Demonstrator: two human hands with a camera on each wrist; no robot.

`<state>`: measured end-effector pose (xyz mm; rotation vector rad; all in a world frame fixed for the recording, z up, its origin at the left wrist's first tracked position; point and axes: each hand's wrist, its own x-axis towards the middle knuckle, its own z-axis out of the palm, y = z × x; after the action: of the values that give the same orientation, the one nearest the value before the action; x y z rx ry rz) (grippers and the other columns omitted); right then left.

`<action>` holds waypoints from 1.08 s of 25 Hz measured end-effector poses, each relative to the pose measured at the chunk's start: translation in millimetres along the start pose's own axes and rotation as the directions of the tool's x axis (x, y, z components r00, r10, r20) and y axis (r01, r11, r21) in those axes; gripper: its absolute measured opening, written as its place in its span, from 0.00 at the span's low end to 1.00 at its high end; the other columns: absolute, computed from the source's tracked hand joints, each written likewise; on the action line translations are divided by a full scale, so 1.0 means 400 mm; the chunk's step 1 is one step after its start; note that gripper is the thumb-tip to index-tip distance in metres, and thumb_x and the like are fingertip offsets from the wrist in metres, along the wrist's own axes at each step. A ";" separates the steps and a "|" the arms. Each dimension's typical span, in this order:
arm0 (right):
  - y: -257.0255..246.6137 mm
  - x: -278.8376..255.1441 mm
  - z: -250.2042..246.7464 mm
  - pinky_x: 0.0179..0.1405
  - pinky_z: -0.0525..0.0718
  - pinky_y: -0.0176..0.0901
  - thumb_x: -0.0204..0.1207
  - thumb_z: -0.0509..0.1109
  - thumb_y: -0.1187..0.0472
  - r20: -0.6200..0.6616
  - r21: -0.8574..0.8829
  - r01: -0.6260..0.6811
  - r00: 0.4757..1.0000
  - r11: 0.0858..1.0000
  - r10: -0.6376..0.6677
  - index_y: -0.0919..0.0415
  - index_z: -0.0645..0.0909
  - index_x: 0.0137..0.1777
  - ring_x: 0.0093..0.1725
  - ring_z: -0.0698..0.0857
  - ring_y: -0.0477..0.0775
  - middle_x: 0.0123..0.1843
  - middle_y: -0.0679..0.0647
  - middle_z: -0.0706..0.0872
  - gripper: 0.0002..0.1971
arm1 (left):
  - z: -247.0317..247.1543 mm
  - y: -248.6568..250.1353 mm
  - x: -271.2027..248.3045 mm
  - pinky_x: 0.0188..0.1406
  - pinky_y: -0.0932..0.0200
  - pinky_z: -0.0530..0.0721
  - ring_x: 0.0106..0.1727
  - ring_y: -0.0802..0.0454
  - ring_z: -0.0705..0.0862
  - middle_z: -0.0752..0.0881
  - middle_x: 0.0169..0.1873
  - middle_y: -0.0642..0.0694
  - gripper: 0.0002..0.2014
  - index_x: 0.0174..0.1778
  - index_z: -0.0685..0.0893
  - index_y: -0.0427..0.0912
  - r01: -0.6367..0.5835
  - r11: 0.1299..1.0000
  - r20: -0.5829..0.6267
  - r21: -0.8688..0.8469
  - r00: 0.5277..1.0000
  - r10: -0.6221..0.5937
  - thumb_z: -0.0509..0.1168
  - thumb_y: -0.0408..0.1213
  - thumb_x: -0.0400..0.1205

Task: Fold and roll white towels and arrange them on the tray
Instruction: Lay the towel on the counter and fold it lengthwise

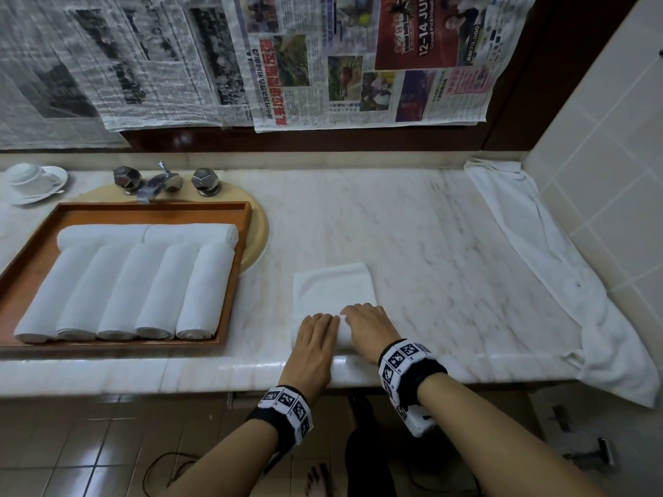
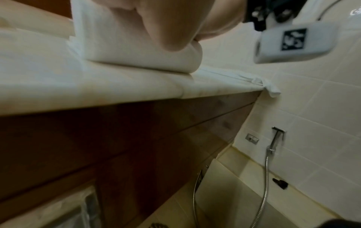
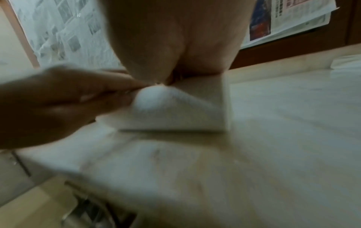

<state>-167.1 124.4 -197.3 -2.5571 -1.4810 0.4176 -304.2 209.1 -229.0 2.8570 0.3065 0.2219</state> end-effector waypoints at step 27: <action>-0.033 -0.082 0.057 0.79 0.64 0.64 0.62 0.59 0.72 -0.077 -0.175 -0.045 0.997 0.983 0.031 0.73 0.54 0.79 0.81 0.64 0.69 0.79 0.70 0.65 0.41 | -0.086 -0.019 0.205 0.69 0.55 0.68 0.63 0.42 0.76 0.79 0.60 0.42 0.19 0.66 0.76 0.39 0.145 0.986 0.220 0.088 0.962 -0.161 0.57 0.29 0.78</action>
<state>-200.4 102.5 -209.9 -2.7076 -1.5083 0.2017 -232.4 243.3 -188.4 2.8726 0.4945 -0.1472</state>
